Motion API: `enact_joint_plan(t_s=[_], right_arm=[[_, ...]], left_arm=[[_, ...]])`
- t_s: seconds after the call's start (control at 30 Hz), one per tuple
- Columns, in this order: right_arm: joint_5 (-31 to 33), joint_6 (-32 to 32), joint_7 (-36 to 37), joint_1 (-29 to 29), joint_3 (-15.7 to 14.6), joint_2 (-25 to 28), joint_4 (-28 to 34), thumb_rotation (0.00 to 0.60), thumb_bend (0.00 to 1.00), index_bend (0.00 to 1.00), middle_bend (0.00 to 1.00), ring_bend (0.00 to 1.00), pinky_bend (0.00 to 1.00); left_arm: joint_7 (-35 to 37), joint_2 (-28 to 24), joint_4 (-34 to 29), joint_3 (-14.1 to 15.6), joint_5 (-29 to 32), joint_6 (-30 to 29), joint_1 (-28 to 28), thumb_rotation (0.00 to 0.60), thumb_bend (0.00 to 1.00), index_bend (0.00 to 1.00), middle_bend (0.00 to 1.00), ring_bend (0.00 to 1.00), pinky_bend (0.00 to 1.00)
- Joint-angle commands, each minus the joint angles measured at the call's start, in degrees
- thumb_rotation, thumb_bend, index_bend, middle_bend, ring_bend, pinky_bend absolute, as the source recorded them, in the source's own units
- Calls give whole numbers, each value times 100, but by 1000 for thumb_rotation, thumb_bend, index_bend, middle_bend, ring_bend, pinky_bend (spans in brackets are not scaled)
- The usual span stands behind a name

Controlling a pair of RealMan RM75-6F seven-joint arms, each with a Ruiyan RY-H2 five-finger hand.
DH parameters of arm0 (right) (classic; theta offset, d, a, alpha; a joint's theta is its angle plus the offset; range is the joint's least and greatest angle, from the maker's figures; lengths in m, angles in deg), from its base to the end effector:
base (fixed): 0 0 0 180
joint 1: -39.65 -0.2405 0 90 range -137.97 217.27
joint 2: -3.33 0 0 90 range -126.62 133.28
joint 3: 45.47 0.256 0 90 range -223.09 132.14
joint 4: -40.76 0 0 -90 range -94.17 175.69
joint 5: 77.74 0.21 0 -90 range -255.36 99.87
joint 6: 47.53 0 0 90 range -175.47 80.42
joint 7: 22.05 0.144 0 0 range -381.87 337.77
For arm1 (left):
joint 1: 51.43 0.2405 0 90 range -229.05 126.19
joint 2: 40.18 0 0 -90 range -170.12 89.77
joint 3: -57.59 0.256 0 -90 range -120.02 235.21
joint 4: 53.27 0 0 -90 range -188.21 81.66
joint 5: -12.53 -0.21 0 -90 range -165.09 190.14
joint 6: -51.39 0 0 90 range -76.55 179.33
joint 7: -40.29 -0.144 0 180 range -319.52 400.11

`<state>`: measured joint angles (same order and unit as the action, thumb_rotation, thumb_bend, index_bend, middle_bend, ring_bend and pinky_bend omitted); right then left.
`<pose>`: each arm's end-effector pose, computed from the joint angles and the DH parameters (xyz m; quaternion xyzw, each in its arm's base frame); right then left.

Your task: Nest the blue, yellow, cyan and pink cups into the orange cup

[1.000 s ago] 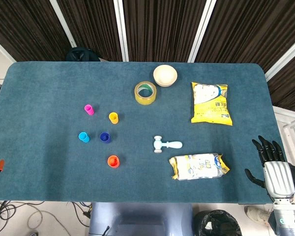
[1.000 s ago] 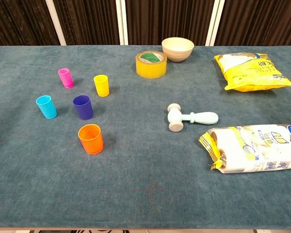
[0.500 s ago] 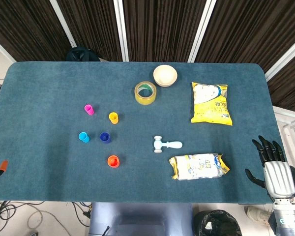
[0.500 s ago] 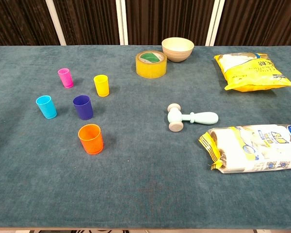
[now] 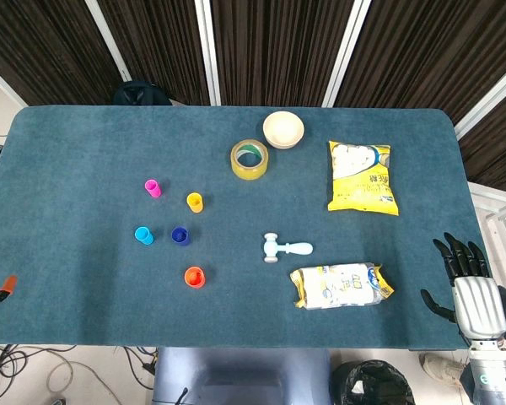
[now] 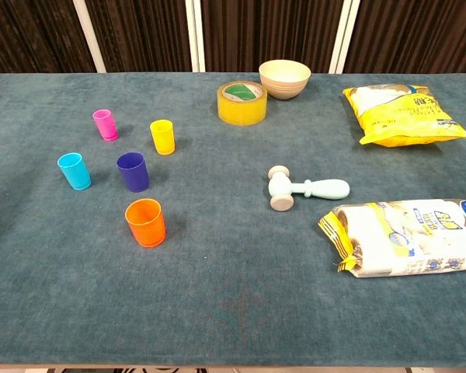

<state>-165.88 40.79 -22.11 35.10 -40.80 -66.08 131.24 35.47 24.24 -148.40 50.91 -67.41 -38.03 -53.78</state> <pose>-0.2996 -0.1852 0.1426 0.5747 -0.3738 0.4372 0.5821 -0.3136 0.1786 0.1779 -0.5312 -0.3746 -0.3880 0.6534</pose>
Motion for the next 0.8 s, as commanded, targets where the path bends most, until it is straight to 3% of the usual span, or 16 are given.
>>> enact_joint_plan(t_s=[0.03,0.2,0.3,0.5,0.8], right_arm=[[2,2,-25,1,0,-6,-4,600,325,106,44,96,3],[3,-44,-60,-15,-15,-29,-9,600,325,106,44,96,3],[19,-57,-79,-21,-11,-47,-17,600,324,106,44,96,3],[44,-51,-77,-19,7,-53,-29,600,325,106,44,96,3],[70,-30,-20,-10,32,-25,-20,600,324,106,44,96,3]], left_arm=[[-70,-15,32,-15,-52,260,-189,600,216,63,69,0,14],[-114,-186,-58,-170,-231,879,-722,600,197,61,73,0,13],[-226,-373,-155,-352,-257,1566,-1262,600,189,60,74,0,12],[-613,-605,-496,-620,72,2936,-2201,600,170,59,77,0,12],[-1482,-360,-670,-686,764,4129,-3082,600,164,48,92,0,11]])
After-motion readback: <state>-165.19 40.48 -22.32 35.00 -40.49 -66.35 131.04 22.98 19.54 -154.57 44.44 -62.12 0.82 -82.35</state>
